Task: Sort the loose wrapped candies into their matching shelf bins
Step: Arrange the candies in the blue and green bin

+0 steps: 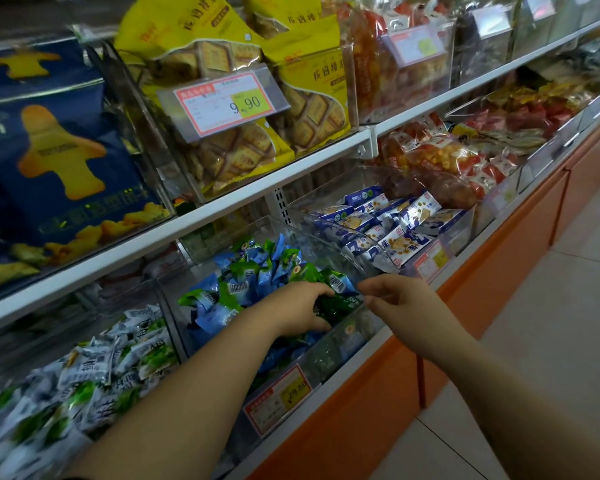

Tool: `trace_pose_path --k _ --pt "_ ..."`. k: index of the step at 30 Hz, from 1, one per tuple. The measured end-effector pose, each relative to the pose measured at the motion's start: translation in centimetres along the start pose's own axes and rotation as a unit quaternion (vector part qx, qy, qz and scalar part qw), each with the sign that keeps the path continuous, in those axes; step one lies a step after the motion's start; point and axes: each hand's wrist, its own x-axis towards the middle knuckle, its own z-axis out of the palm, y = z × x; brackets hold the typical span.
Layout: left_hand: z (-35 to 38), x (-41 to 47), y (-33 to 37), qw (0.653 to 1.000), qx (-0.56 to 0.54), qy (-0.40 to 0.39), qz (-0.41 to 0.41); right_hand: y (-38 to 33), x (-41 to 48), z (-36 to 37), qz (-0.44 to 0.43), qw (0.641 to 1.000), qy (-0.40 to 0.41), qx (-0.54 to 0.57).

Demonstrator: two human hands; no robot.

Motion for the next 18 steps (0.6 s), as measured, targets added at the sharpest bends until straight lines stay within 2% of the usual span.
trace_pose_path --k 2,11,15,18 --pt "0.4 0.3 -0.1 1.0 0.023 0.007 0.008 -0.1 0.0 -0.1 0.0 1.0 -0.001 0.001" --pt "0.1 -0.1 -1.3 0.998 -0.017 0.058 0.029 0.0 0.1 -0.2 0.002 1.0 0.002 -0.014" --pt "-1.6 -2.0 -2.2 0.992 -0.072 0.102 0.023 -0.4 0.1 -0.4 -0.012 1.0 0.026 0.001" --pt "-3.2 -3.7 -2.4 0.978 -0.117 0.169 0.025 -1.0 -0.1 -0.4 -0.023 0.997 0.039 0.057"
